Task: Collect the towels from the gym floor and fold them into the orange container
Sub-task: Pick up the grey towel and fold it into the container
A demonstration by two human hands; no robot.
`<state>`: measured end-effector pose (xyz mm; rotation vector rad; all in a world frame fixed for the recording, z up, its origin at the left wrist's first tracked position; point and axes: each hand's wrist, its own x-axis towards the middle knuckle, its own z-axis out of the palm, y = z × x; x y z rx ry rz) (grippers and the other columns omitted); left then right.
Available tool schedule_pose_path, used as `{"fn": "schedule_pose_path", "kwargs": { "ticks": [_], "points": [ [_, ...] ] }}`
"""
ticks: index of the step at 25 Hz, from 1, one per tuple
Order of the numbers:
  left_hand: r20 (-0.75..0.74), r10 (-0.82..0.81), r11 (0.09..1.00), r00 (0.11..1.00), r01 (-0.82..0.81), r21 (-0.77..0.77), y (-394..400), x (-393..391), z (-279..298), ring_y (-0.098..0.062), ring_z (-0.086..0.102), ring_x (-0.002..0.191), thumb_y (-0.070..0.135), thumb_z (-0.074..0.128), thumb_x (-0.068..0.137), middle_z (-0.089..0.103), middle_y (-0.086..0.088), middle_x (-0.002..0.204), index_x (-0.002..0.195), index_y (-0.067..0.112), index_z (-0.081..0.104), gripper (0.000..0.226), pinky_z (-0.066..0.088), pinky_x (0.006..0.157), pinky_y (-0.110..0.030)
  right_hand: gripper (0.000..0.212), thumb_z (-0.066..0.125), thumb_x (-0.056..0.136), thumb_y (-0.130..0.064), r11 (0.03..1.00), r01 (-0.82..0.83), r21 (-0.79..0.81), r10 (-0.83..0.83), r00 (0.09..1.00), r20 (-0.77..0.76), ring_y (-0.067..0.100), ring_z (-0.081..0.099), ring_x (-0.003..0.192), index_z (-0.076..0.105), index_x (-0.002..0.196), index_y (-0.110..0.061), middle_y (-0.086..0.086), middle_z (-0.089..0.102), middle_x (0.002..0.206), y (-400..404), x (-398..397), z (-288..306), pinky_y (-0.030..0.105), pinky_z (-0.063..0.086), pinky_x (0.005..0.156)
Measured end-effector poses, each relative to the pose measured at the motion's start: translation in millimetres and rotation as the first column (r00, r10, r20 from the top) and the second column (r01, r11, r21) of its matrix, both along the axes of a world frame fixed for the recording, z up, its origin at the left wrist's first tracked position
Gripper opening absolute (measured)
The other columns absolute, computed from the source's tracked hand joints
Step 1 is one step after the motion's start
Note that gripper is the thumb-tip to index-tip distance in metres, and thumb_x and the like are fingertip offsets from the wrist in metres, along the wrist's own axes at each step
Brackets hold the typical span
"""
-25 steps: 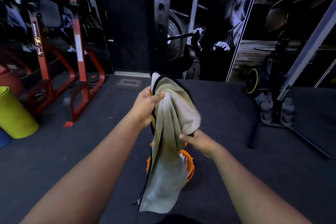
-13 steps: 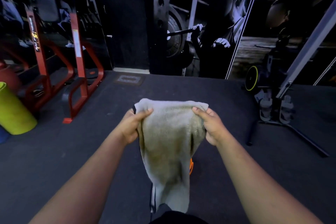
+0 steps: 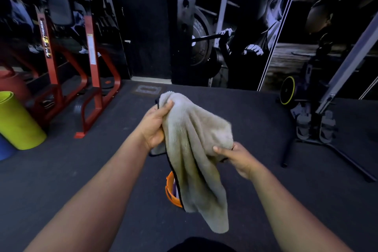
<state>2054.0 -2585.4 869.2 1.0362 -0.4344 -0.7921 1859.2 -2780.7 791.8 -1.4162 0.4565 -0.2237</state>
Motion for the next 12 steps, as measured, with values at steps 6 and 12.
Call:
{"fn": "schedule_pose_path", "kwargs": {
  "ticks": [6,12],
  "points": [
    [0.221,-0.061,0.856,0.973,-0.063,0.513,15,-15,-59,-0.031,0.074,0.101,0.022,0.073,0.094,0.075,-0.020,0.113,0.114,-0.001,0.071,0.030,0.058,0.094,-0.052,0.026,0.059,0.101,-0.017,0.971,0.239,0.003,-0.237,0.960,0.146,0.029,0.071,0.108,0.069,0.118,0.000,0.018,0.074,0.114,-17,15,27,0.037,0.057,0.096],
    [0.272,-0.034,0.949,0.962,-0.055,0.311,7,4,-22,-0.023,0.074,0.105,0.029,0.067,0.098,0.076,-0.009,0.113,0.117,0.009,0.071,0.028,0.060,0.089,-0.038,0.020,0.062,0.100,-0.023,0.893,0.370,0.255,-0.406,0.908,0.105,0.028,0.073,0.102,0.069,0.110,-0.007,0.015,0.076,0.107,-29,30,54,0.041,0.059,0.089]
  ]
}}
